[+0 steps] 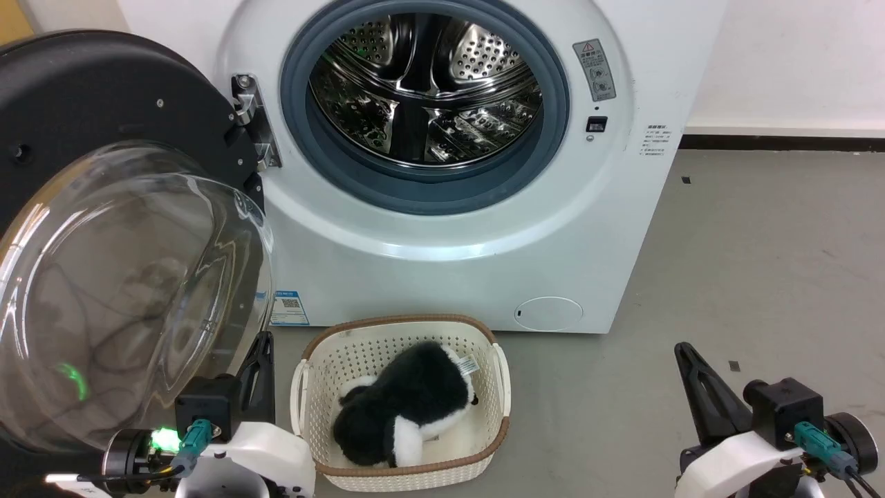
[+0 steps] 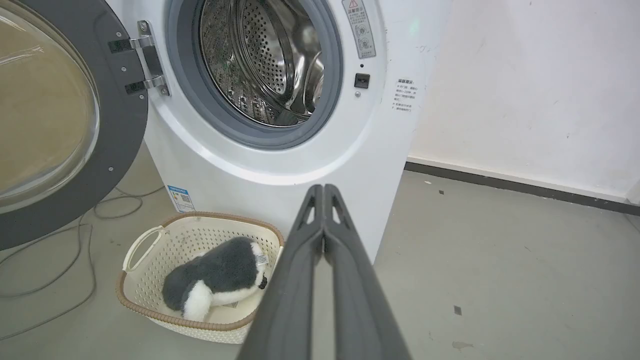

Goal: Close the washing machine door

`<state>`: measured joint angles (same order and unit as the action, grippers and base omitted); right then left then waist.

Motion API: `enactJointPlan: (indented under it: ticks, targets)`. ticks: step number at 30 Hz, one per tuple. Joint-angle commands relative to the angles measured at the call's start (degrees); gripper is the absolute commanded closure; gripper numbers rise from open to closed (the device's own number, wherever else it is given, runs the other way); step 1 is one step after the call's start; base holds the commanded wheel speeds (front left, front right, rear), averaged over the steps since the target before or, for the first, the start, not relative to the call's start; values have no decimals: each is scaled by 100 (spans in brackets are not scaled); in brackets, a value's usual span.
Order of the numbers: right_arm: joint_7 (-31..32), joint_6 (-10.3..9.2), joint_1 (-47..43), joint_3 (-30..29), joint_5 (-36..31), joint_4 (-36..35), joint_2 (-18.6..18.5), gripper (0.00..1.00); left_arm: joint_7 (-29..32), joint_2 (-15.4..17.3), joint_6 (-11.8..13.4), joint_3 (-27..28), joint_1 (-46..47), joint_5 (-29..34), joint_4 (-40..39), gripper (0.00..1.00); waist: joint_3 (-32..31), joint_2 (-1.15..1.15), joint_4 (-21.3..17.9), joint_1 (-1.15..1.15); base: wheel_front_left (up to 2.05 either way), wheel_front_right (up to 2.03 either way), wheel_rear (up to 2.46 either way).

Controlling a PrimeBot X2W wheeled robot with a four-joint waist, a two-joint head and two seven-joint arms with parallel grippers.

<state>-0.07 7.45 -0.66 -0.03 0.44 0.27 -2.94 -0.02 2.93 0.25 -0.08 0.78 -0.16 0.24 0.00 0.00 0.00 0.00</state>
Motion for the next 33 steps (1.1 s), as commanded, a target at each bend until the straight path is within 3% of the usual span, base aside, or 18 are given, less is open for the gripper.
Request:
enactJointPlan:
  ticks: [1,5,6,21,22,23,24,33]
  targets:
    - [7,3,66,3,-44,-27,6,100,2,-5,-25,8,-78,16,-24,100,0,0,0,0,0,0,0]
    - [7,3,66,3,-44,-27,6,100,2,-5,-25,8,-78,16,-24,100,0,0,0,0,0,0,0]
    - [-1,0,0,0,2,0,0,0,0,0,1,1,-1,0,0,0,0,0,0,0,0,0,0]
    - [-167,0,6,-105,228,-10,1,0,-166,8,245,-102,-2,7,14,0,20,0,4,0,0,0,0]
    - [-178,0,6,-111,245,-11,1,0,-178,12,263,-112,0,12,16,40,21,0,6,0,0,0,0]
    - [-190,0,6,-118,263,-11,1,0,-190,17,283,-122,2,17,18,64,23,0,8,0,0,0,0]
    - [-202,0,7,-124,281,-12,1,0,-202,21,302,-133,5,20,20,100,24,0,11,0,0,0,0]
    - [-309,1,9,-178,438,-26,1,0,-310,90,430,-192,96,0,-48,100,37,0,68,0,0,0,0]
